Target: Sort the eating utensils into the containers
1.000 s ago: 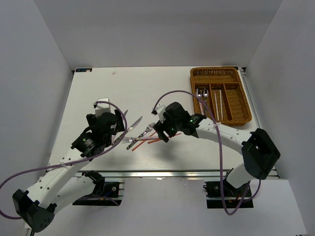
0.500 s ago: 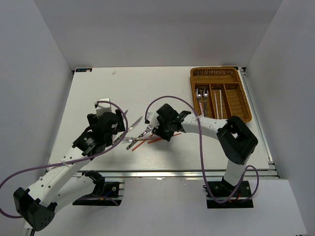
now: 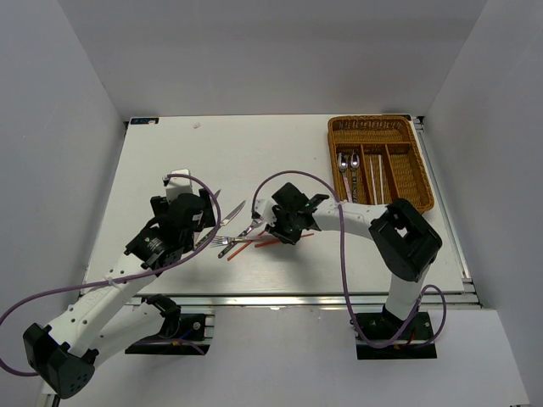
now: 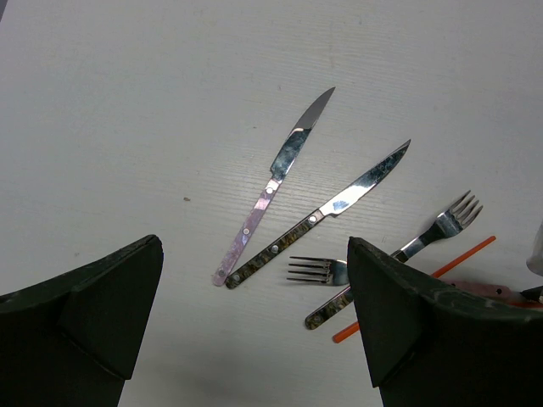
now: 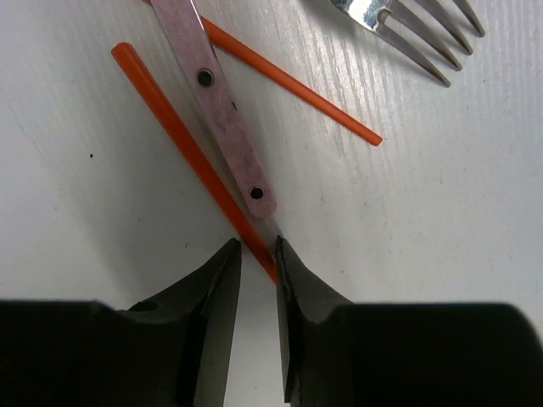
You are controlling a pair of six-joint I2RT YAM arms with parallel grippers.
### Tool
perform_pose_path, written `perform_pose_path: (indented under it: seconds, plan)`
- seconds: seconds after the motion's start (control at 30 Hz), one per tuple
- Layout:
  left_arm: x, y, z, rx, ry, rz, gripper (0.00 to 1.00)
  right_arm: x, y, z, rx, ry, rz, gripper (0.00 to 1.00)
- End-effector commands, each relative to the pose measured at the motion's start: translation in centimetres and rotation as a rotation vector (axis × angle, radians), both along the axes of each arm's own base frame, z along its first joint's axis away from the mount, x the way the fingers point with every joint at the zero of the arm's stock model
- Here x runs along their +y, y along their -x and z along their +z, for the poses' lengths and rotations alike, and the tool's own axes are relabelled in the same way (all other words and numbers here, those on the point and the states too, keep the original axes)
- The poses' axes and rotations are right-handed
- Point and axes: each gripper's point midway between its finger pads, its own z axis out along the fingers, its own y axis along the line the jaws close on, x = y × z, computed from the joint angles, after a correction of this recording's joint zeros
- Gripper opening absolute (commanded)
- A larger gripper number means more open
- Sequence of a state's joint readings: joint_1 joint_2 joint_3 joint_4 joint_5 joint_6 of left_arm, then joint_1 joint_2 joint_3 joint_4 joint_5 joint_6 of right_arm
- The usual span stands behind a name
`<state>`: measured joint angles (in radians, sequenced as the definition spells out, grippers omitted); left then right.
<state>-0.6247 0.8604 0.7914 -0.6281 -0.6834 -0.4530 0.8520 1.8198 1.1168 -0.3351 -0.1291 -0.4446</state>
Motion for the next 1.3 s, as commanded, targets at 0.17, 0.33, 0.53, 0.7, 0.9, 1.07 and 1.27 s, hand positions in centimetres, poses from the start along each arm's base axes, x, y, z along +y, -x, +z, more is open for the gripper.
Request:
perform_pose_path:
  seconds: [0.17, 0.33, 0.53, 0.7, 0.9, 1.07, 1.27]
  plan:
    - [0.1, 0.1, 0.0, 0.003, 0.002, -0.001, 0.98, -1.2, 2.4, -1.8, 0.004, 0.052, -0.010, 0.24]
    - [0.1, 0.1, 0.1, -0.004, 0.005, 0.000, 0.98, -0.5, 4.3, -2.1, -0.018, 0.065, 0.032, 0.14]
    - [0.1, 0.1, 0.1, -0.004, 0.005, 0.000, 0.98, -0.1, 6.1, -0.9, -0.032, 0.043, 0.073, 0.00]
    - [0.1, 0.1, 0.2, -0.006, 0.008, -0.001, 0.98, 1.2, 6.8, 2.7, -0.069, -0.080, 0.113, 0.00]
    - [0.1, 0.1, 0.1, -0.004, 0.007, 0.001, 0.98, 1.8, 4.9, 9.1, -0.194, -0.264, 0.070, 0.00]
    - [0.2, 0.2, 0.3, -0.010, 0.009, 0.003, 0.98, -0.1, 1.3, 12.9, -0.268, -0.380, -0.087, 0.00]
    - [0.2, 0.2, 0.4, -0.014, 0.014, 0.001, 0.98, -10.6, -10.5, 17.7, -0.418, -0.393, -0.749, 0.00]
